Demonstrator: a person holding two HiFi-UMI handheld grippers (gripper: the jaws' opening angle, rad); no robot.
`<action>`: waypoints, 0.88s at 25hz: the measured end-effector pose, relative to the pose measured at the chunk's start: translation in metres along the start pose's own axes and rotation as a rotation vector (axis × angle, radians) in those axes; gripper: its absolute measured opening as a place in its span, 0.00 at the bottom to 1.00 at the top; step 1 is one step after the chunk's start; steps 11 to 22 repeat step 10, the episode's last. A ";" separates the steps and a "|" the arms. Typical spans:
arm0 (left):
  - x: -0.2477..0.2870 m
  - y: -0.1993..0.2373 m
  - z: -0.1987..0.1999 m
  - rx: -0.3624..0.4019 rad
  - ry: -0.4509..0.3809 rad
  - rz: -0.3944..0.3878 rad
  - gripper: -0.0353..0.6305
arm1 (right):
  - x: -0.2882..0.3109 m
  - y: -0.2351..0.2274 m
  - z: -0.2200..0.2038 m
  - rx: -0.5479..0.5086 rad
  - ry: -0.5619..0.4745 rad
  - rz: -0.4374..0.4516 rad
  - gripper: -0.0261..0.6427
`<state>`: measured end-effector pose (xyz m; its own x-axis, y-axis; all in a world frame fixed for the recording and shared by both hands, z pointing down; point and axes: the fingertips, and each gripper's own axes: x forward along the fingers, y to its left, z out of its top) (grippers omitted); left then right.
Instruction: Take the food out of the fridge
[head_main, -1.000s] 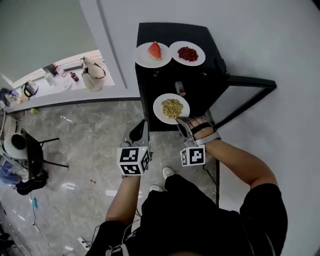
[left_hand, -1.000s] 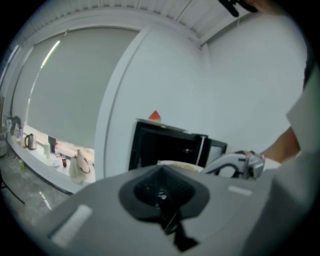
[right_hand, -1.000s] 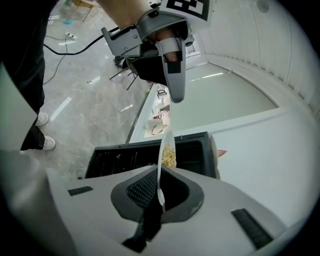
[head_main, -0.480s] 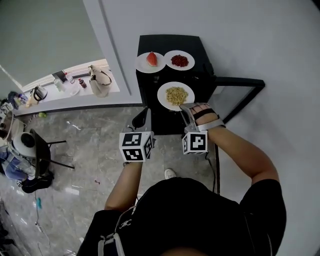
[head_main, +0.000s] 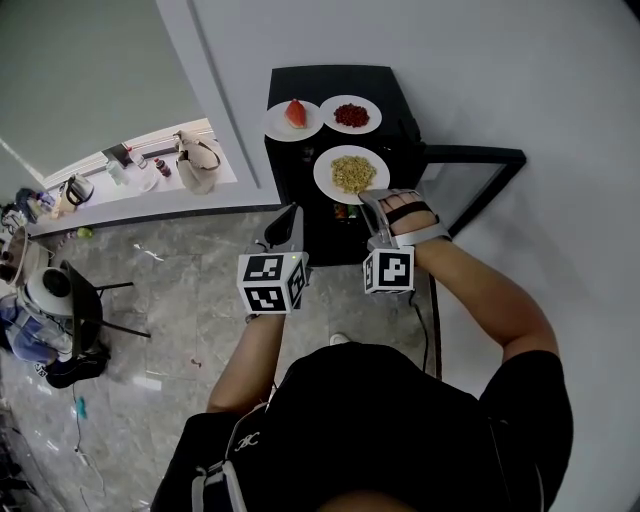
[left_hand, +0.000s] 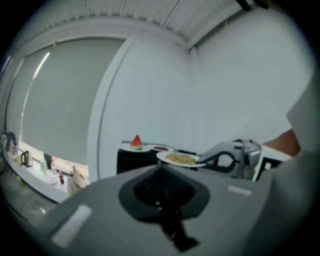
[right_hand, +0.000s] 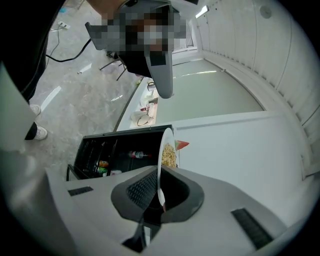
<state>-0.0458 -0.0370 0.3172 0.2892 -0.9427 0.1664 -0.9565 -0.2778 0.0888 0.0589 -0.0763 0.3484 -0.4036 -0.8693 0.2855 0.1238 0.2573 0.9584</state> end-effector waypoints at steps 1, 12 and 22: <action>0.000 -0.001 0.000 0.002 0.000 0.001 0.05 | 0.000 0.000 0.000 0.001 -0.002 -0.001 0.05; 0.006 0.001 -0.007 -0.002 -0.003 0.007 0.05 | 0.000 -0.004 0.001 0.027 -0.017 -0.022 0.05; 0.006 0.001 -0.007 -0.002 -0.003 0.007 0.05 | 0.000 -0.004 0.001 0.027 -0.017 -0.022 0.05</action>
